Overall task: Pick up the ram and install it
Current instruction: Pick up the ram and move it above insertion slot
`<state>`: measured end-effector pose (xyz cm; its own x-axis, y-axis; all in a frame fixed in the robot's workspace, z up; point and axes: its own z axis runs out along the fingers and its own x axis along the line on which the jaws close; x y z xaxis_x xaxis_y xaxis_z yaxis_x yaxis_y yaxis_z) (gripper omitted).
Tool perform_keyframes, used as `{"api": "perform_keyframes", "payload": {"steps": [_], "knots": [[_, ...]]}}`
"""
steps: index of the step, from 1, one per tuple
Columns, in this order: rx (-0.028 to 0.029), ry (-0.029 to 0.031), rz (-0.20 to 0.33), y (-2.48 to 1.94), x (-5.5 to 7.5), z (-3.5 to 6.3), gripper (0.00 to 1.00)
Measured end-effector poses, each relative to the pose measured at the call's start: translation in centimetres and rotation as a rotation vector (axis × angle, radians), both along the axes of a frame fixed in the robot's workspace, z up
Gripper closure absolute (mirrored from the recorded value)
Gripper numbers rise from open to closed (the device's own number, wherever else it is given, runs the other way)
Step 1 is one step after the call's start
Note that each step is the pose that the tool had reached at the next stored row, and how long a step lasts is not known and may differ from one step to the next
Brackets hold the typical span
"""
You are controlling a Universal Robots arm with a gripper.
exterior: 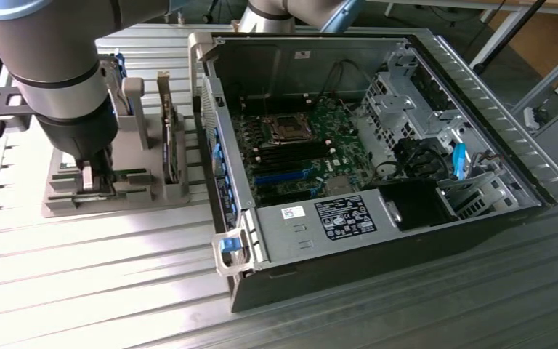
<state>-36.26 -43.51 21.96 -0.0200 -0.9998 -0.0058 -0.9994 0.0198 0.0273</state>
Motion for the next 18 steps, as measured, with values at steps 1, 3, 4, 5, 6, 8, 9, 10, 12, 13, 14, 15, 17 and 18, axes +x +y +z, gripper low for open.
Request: {"api": "perform_keyframes", "payload": {"steps": [1, 3, 4, 5, 6, 8, 9, 10, 12, 13, 14, 15, 17, 18], "knots": [[0.0000, 0.0000, 0.000, 0.01, -0.2, -0.09, 0.71], [0.0000, 0.0000, 0.000, 0.01, -0.6, -0.26, 0.71], [0.0000, 0.0000, 0.000, 0.01, -0.8, -0.41, 0.71], [0.0000, 0.0000, 0.000, 0.01, -0.9, -0.61, 0.71], [0.0000, -0.0001, 0.000, 0.01, -0.9, -0.71, 0.71], [0.0000, 0.0000, 0.000, 0.01, -0.9, -1.35, 0.73], [-0.0001, 0.0000, 0.000, 0.01, -0.9, -1.35, 0.79], [-0.0001, 0.0000, 0.000, 0.01, -0.9, -1.35, 0.85], [0.0000, 0.0000, 0.000, 0.01, -0.9, -1.35, 0.88], [0.0000, 0.0000, 0.000, 0.01, -0.9, -1.35, 0.88], [0.0000, 0.0001, 0.000, 0.01, -0.9, -1.35, 0.88], [0.0000, 0.0000, 0.000, 0.01, -0.9, -1.35, 0.88], [0.0000, 0.0000, 0.000, 0.01, -0.9, -1.35, 0.88], [0.0000, 0.0000, 0.000, 0.01, -0.9, -1.35, 0.88]]}}
